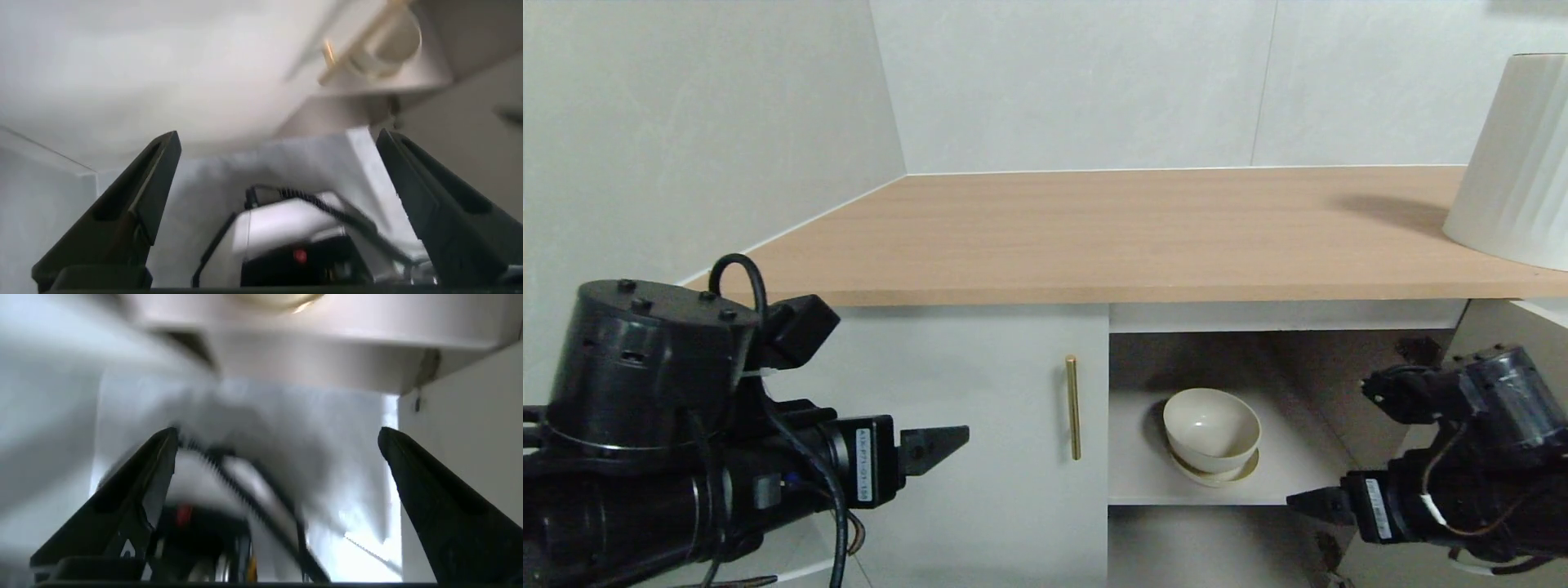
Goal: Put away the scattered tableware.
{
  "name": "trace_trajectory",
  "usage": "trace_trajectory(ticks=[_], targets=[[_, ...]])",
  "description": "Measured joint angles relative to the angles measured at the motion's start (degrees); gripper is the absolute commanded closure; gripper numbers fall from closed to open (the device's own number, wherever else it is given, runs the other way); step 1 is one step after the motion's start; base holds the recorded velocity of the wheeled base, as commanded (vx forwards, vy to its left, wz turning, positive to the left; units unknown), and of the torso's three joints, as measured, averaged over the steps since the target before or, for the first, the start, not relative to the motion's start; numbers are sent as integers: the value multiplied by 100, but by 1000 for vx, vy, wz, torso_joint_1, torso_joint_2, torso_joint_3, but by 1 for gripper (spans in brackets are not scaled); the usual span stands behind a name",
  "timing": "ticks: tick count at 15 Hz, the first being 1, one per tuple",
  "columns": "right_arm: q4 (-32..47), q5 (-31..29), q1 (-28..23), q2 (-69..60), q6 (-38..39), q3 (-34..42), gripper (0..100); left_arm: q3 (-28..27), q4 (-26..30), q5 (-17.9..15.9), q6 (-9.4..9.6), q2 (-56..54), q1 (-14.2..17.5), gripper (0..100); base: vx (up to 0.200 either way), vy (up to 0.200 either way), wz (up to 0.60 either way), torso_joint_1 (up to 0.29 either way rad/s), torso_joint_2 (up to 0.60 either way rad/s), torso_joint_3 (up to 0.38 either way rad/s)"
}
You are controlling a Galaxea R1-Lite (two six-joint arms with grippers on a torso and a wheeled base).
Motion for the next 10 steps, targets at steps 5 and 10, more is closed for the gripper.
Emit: trace_trajectory(ticks=[5, 10], targets=[[792, 61, 490, -1323, -90, -26, 0, 146, -33, -216, 55, -495, 369, 0, 0, 0, 0, 0, 0, 0], [784, 6, 579, -1253, -73, -183, 0, 204, -176, -208, 117, -333, 385, 0, -80, 0, 0, 1, 2, 4]])
